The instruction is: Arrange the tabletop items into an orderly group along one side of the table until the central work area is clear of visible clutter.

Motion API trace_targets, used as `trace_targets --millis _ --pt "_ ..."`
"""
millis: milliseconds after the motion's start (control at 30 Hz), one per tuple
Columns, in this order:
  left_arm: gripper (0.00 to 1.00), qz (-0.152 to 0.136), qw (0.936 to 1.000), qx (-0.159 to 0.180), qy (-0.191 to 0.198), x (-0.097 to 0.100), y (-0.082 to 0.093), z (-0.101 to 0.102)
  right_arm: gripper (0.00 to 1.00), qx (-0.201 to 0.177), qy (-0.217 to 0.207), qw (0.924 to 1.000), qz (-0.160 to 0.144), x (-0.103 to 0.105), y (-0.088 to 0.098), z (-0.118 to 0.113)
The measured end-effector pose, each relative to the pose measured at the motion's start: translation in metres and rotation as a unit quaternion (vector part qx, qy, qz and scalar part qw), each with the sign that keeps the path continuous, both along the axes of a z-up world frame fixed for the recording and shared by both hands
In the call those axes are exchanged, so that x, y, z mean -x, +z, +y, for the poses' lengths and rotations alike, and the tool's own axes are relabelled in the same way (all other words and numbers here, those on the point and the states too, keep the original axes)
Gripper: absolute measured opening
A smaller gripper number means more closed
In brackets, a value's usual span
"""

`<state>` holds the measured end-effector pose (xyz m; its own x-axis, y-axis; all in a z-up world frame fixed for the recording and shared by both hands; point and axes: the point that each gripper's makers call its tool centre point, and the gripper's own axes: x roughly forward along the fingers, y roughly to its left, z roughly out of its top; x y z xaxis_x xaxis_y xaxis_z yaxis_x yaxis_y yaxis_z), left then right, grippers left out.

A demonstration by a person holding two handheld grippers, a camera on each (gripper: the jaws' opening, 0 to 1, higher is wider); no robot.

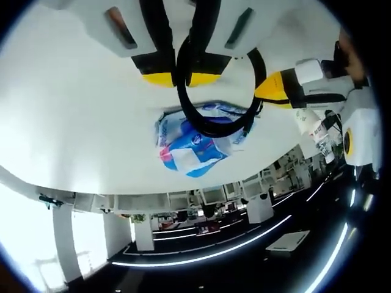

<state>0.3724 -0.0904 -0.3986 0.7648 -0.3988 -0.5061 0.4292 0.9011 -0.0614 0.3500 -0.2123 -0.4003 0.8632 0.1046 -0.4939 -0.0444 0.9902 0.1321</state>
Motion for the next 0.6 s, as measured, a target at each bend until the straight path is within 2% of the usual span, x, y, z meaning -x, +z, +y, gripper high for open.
trace_targets --millis 467,600 --pt "0.08 -0.003 0.9999 -0.009 -0.005 0.015 0.014 0.005 0.05 0.012 0.004 0.9999 0.006 0.019 0.009 0.004" --pt "0.08 0.01 0.9998 -0.014 -0.008 0.023 0.011 0.007 0.05 0.016 0.008 0.9997 0.015 0.027 0.008 0.006"
